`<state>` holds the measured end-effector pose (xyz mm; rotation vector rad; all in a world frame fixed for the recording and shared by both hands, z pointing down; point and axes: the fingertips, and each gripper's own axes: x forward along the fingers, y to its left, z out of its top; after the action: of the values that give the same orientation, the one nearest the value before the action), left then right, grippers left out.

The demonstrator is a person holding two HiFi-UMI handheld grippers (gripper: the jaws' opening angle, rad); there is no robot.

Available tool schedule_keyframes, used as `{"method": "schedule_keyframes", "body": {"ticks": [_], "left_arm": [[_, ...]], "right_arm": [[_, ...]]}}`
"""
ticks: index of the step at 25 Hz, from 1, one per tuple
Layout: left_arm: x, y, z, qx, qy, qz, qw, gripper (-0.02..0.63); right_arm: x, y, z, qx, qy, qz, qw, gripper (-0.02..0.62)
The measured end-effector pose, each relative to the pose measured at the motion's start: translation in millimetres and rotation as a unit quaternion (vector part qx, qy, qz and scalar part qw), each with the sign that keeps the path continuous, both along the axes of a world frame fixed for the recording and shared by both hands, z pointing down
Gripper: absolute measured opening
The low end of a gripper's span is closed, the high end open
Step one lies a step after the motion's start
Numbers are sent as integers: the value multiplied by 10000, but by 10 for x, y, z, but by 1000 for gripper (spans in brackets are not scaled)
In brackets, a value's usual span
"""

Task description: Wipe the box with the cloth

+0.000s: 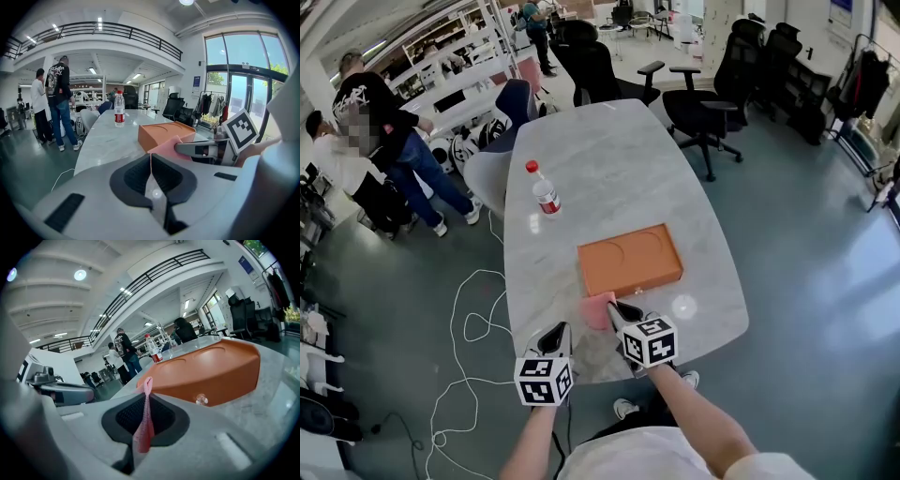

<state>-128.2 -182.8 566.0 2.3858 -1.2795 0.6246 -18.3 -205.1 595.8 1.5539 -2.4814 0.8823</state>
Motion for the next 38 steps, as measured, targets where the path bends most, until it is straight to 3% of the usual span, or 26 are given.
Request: {"method": "schedule_keyframes", "body": {"ticks": [15, 38], "left_arm": [[237, -26, 23, 0, -73, 173, 9998, 15], [907, -37, 32, -94, -155, 369, 9992, 15]], "right_arm": [[443, -17, 95, -168, -215, 584, 9979, 15], [1436, 88, 144, -338, -284, 1098, 9930, 15]]}}
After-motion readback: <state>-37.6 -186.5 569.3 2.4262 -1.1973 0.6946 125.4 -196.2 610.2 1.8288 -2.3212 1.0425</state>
